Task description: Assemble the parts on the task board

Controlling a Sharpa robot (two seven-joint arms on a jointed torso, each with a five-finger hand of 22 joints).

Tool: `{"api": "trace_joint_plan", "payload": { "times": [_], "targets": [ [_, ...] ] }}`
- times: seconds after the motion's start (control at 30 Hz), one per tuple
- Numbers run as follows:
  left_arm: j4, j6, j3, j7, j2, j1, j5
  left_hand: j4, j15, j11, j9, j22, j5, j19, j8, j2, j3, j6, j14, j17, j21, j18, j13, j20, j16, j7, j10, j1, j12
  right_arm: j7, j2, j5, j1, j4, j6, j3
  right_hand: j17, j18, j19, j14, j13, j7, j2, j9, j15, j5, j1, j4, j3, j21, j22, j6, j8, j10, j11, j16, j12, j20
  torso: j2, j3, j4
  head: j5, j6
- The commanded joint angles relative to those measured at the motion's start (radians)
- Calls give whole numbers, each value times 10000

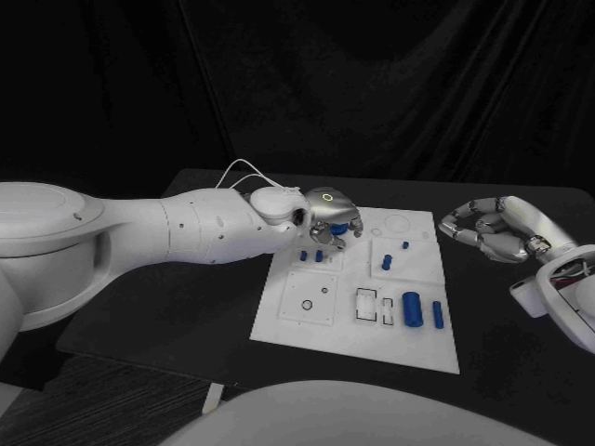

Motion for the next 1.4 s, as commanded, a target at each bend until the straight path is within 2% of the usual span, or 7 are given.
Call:
{"api": "trace_joint_plan", "payload": {
  "times": [0.03, 0.37, 0.8, 1.07, 1.17, 1.4],
  "targets": [
    [-37, 292, 12, -391, 47, -30, -300, -98, -26, -34, -127, 1724, 194, 166, -12, -4, -114, 90, 121, -137, -75, 63, -98, 39, -13, 11, 91, -95, 54, -119, 20, -77, -34, -34, 63, 7, 1249, -78, 87, 820, 751, -17, 242, -102, -146, 209, 380, 11, 79, 201, 1563, 69, -57, 281, -91, 10, -521, -33, 4, -3, 5, -5, -1],
    [-316, 534, 13, -442, 194, -194, -314, -88, -50, -85, -190, 1718, 200, 168, 47, 25, -45, 302, 99, -249, -118, 70, -159, 29, -55, 120, 244, -195, 92, -188, 23, -77, -97, -143, 159, 7, 1230, -73, 80, 816, 725, -16, 237, -107, -147, 199, 371, 24, 83, 176, 1556, 69, -64, 268, -92, 0, -536, -35, 6, 1, 4, -30, -1],
    [-808, 621, 14, -298, 499, -349, -316, -73, -70, -123, -270, 1713, 261, 161, 62, 75, 75, 441, 103, -293, -172, 76, -242, 7, -56, 133, 514, -268, 119, -218, 38, -77, -121, -188, 212, 7, 1213, -71, 76, 812, 713, -17, 237, -110, -148, 195, 366, 33, 88, 162, 1553, 69, -68, 261, -92, -9, -543, -36, 2, 1, 2, -55, -1],
    [-1057, 593, 15, -184, 627, -453, -316, -112, -88, -152, -351, 1725, 504, 177, 75, 88, 282, 586, 127, -317, -184, 74, -388, -17, -36, 150, 729, -253, 39, -248, 58, -77, -125, -225, 258, 7, 1203, -68, 71, 810, 696, -18, 240, -113, -148, 195, 365, 38, 94, 145, 1548, 72, -70, 252, -92, -14, -553, -36, 2, 2, 0, -50, -1],
    [-1121, 582, 15, -160, 644, -484, -316, -147, -98, -191, -385, 1733, 743, 183, 117, 149, 494, 746, 139, -333, -198, 75, -481, -45, -23, 194, 986, -213, 2, -274, 68, -77, -131, -237, 292, 7, 1190, -63, 64, 807, 687, -20, 248, -115, -149, 198, 366, 44, 105, 120, 1541, 77, -72, 247, -94, -21, -559, -37, 2, 3, 3, -58, -1],
    [-1202, 547, 15, -89, 661, -527, -315, -211, -115, -238, -438, 1755, 820, 196, 175, 222, 842, 985, 151, -366, -209, 73, -668, -90, -4, 234, 1420, -203, -134, -346, 101, -77, -164, -273, 385, 7, 1178, -60, 58, 804, 664, -28, 265, -123, -152, 207, 387, 45, 145, 105, 1537, 89, -79, 235, -100, -29, -574, -41, 3, -1, 0, -41, -1]
  ]
}}
